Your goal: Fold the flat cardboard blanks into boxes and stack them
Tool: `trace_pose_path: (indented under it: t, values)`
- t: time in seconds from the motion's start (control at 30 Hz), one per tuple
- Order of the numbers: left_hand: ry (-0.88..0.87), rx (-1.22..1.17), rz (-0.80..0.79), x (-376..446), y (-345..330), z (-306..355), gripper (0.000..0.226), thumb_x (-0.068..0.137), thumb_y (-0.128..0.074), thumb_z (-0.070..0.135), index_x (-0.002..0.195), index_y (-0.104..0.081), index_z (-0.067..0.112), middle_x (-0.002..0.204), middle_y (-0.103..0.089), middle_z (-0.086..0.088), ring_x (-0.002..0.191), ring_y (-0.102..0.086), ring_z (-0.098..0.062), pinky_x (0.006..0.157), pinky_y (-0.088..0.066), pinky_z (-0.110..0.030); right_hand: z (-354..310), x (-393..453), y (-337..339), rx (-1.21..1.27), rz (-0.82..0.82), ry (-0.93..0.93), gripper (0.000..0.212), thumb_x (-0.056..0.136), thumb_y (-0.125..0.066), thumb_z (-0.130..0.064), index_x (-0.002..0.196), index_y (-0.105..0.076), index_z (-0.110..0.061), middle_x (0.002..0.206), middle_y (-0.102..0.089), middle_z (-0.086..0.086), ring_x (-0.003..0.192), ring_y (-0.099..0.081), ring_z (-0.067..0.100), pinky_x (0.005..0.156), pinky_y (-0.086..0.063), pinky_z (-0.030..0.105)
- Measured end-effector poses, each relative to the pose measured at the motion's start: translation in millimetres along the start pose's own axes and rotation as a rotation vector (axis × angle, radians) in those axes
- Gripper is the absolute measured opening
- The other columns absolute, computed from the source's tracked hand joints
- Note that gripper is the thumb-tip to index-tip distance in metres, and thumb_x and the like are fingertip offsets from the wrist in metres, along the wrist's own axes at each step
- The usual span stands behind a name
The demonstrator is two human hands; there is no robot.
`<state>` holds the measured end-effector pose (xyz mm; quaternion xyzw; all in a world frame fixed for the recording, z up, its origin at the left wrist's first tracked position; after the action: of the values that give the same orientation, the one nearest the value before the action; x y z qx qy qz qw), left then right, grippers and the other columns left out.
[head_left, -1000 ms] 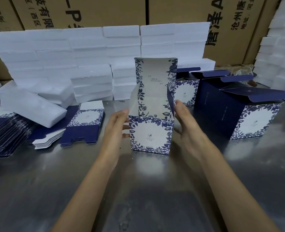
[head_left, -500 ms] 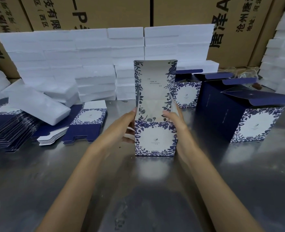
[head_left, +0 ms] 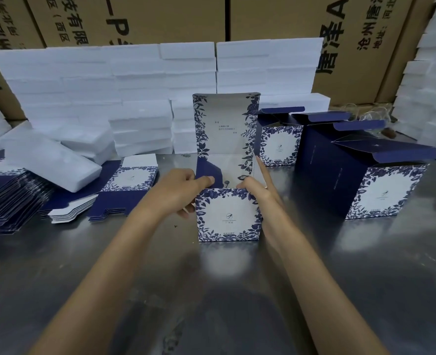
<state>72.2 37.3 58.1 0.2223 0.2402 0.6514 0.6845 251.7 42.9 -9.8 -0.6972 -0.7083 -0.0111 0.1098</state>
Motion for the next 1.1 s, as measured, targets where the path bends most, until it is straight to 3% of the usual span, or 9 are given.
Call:
trace_pose_path:
  t: [0.07,0.17,0.3,0.4,0.5,0.67,0.83,1.0,1.1]
  values:
    - [-0.056,0.109,0.045,1,2,0,0.045,0.097,-0.055,0.045,0.070,-0.035,0.015,0.054,-0.050,-0.002,0.036,-0.055,-0.012,0.048,-0.044,-0.024,0,-1,0,-0.004,0.011,-0.005,0.062,0.080,-0.065,-0.029,0.129,-0.051,-0.065,0.117,-0.072,-0.017,0.103,-0.071,0.005,0.075,-0.057,0.022]
    - [-0.105,0.248,0.078,2,0,0,0.043,0.102,-0.046,0.035,0.065,-0.035,0.015,0.043,-0.042,0.006,0.040,-0.056,-0.021,0.051,-0.035,-0.028,0,-2,1,0.005,0.021,-0.028,0.060,0.075,-0.068,-0.031,0.110,-0.051,-0.077,0.103,-0.072,-0.031,0.092,-0.068,-0.010,0.063,-0.051,0.007]
    - [-0.047,0.285,-0.010,8,7,8,0.044,0.105,-0.038,0.042,0.078,-0.054,0.011,0.063,-0.050,-0.004,0.053,-0.053,-0.030,0.056,-0.048,-0.029,-1,-2,0,0.000,0.019,-0.023,0.066,0.072,-0.066,-0.034,0.124,-0.050,-0.070,0.114,-0.073,-0.021,0.101,-0.071,0.001,0.073,-0.055,0.018]
    - [-0.055,0.285,-0.037,15,11,9,0.044,0.105,-0.039,0.038,0.073,-0.050,0.010,0.063,-0.049,-0.006,0.046,-0.049,-0.023,0.054,-0.043,-0.027,-2,-1,0,-0.018,-0.008,-0.002,0.071,0.073,-0.064,-0.034,0.138,-0.047,-0.057,0.123,-0.070,-0.018,0.108,-0.069,0.004,0.081,-0.054,0.025]
    - [-0.101,0.332,-0.061,20,9,8,0.043,0.105,-0.038,0.032,0.067,-0.038,0.013,0.061,-0.049,-0.004,0.033,-0.044,-0.016,0.056,-0.038,-0.027,-2,0,2,-0.024,-0.006,0.005,0.074,0.071,-0.064,-0.035,0.141,-0.047,-0.052,0.123,-0.071,-0.014,0.103,-0.071,0.003,0.074,-0.055,0.021]
    - [-0.020,0.301,-0.136,37,17,9,0.049,0.103,-0.041,0.046,0.069,-0.045,0.012,0.050,-0.046,0.002,0.037,-0.037,-0.016,0.044,-0.041,-0.024,1,2,3,0.039,-0.008,-0.045,0.074,0.068,-0.065,-0.034,0.141,-0.052,-0.036,0.103,-0.068,-0.013,0.084,-0.067,0.007,0.065,-0.052,0.025]
    - [-0.058,0.215,-0.068,45,14,7,0.037,0.102,-0.042,0.023,0.067,-0.041,0.009,0.060,-0.041,-0.007,0.047,-0.036,-0.023,0.048,-0.034,-0.026,2,2,1,0.006,-0.019,-0.037,0.070,0.071,-0.066,-0.039,0.139,-0.052,-0.044,0.130,-0.068,-0.008,0.119,-0.065,0.019,0.100,-0.050,0.046]
    - [0.010,0.279,-0.064,53,22,11,0.044,0.102,-0.044,0.043,0.073,-0.043,0.009,0.061,-0.045,-0.006,0.044,-0.036,-0.021,0.045,-0.038,-0.023,1,2,2,0.054,-0.025,-0.064,0.068,0.068,-0.066,-0.036,0.136,-0.057,-0.037,0.122,-0.072,-0.002,0.105,-0.069,0.018,0.082,-0.052,0.035]
    - [-0.040,0.151,-0.005,57,21,5,0.039,0.103,-0.043,0.034,0.074,-0.044,0.009,0.064,-0.041,-0.009,0.049,-0.033,-0.021,0.044,-0.033,-0.022,-2,1,3,0.077,-0.063,-0.060,0.068,0.067,-0.069,-0.035,0.134,-0.059,-0.034,0.113,-0.074,-0.006,0.097,-0.071,0.015,0.073,-0.054,0.026]
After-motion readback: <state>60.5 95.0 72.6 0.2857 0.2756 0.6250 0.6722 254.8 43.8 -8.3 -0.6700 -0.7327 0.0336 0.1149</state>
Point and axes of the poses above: each hand's wrist, its own x-axis towards the middle knuckle, its own y-axis out of the back of the hand, z = x × y, the point moved 4 cm from there along x, towards the middle knuckle
